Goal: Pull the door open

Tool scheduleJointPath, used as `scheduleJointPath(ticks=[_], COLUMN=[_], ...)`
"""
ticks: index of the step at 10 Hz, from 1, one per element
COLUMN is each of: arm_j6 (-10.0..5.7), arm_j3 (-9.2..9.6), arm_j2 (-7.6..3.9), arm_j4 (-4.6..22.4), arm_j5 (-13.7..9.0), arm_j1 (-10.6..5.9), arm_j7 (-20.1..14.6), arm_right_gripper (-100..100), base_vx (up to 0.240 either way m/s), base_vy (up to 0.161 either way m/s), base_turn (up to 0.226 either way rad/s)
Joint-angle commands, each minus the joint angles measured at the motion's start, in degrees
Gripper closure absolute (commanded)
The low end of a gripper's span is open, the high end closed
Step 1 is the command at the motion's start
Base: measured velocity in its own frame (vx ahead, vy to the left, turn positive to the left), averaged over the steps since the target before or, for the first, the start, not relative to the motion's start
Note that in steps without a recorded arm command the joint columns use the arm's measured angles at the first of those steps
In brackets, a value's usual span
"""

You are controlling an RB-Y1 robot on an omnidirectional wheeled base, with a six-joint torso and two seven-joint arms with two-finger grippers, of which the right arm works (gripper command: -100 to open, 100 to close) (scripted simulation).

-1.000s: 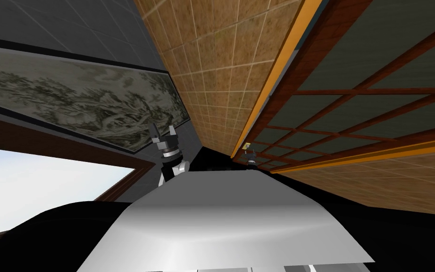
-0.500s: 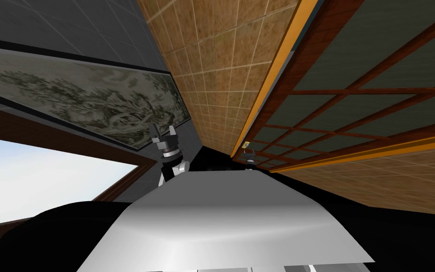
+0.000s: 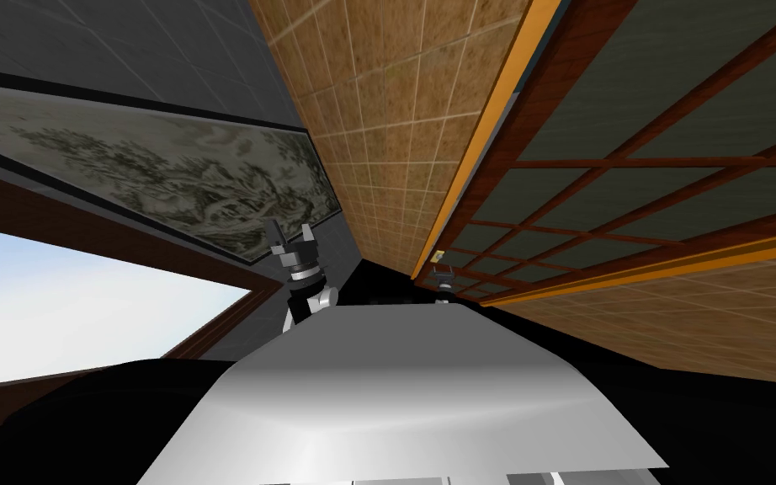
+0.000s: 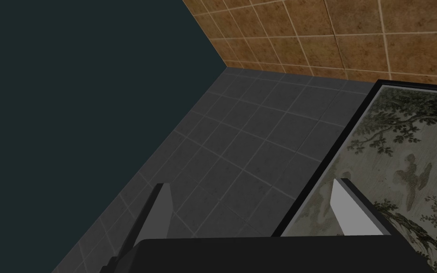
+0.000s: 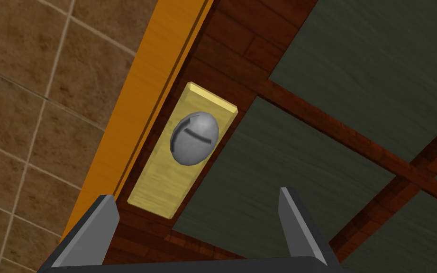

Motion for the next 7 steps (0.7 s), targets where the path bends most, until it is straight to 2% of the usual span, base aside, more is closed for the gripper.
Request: scheduleJointPath(ticks=[1,3,5,6,7], arm_j6=[0.29,1.11,1.49,1.49,1.86], arm_j3=[0.00,-0.02,-0.03,-0.03,-0.04], arm_j2=[0.25,1.05,1.41,1.41,1.77], arm_j4=[-0.32,-1.12,-1.48,-1.48,-1.84], arm_j5=[-0.07,-0.38,-0.52,-0.52,-0.66], arm_j1=[0.05,-0.01,-0.03,-0.03,-0.06], arm_j7=[-1.69,-5.47,-8.46,-8.78,-11.11], arm_right_gripper=[-100,-100,-100,-100,-100], base_vx=[-0.035,-0.052,-0.039,-0.028,-0.037], base_vy=[-0.008,-0.011,-0.004,-0.001,-0.008], base_turn=[0.007,0.015,0.008,0.006,0.011])
